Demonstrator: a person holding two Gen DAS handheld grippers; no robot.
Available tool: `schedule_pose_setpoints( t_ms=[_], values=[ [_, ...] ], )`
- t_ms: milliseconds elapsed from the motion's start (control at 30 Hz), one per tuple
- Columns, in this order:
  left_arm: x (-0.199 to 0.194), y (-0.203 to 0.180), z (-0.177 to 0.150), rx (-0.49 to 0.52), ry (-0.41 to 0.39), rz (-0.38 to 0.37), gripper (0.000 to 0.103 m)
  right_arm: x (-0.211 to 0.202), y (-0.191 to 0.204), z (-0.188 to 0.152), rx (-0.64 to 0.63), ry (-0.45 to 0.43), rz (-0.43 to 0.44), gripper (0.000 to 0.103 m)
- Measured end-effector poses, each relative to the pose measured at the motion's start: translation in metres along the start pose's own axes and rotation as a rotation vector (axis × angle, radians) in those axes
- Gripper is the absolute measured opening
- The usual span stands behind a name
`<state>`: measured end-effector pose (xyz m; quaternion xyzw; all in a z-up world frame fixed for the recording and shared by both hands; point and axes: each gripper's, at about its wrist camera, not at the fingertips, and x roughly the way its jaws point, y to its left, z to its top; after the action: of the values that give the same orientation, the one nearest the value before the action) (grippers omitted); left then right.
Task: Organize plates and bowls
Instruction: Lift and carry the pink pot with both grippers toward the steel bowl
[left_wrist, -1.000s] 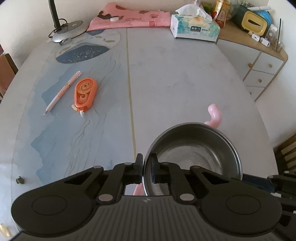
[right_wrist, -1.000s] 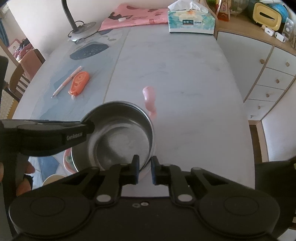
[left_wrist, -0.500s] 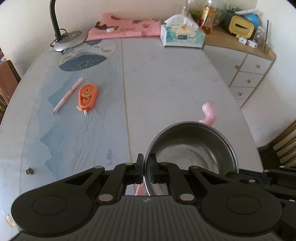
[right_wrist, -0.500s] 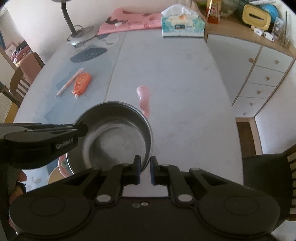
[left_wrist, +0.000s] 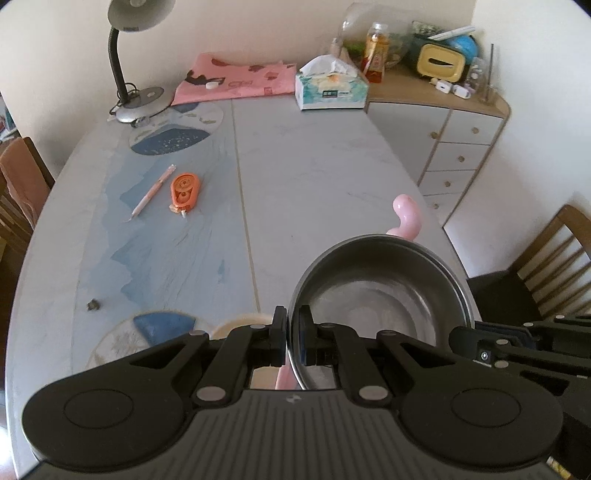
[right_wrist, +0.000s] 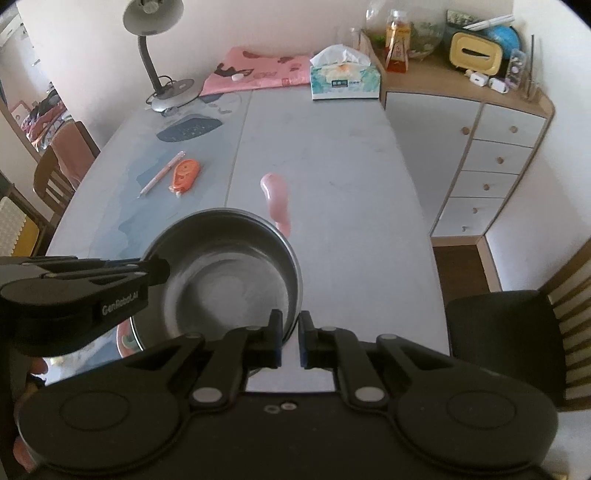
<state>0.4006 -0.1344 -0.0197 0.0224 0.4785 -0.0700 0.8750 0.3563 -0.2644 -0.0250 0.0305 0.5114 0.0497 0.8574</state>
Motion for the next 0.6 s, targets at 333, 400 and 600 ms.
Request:
schedule_pose_setpoints(
  t_ms=[333,400,600],
  values=[
    [-0.068,-0.006,-0.069,0.062,0.014,-0.025,0.005,-0.058,0.017,-0.067,0.038,-0.019,-0.031,0.007],
    [-0.077,-0.006,-0.086,0.074,0.023,-0.027,0.005,-0.065,0.020,-0.080,0.045,-0.019,-0.038,0.006],
    [-0.098,-0.004,-0.126,0.092,0.033,-0.044,0.005,-0.081,0.031,-0.115,0.060,-0.020,-0.049,0.006]
  ],
)
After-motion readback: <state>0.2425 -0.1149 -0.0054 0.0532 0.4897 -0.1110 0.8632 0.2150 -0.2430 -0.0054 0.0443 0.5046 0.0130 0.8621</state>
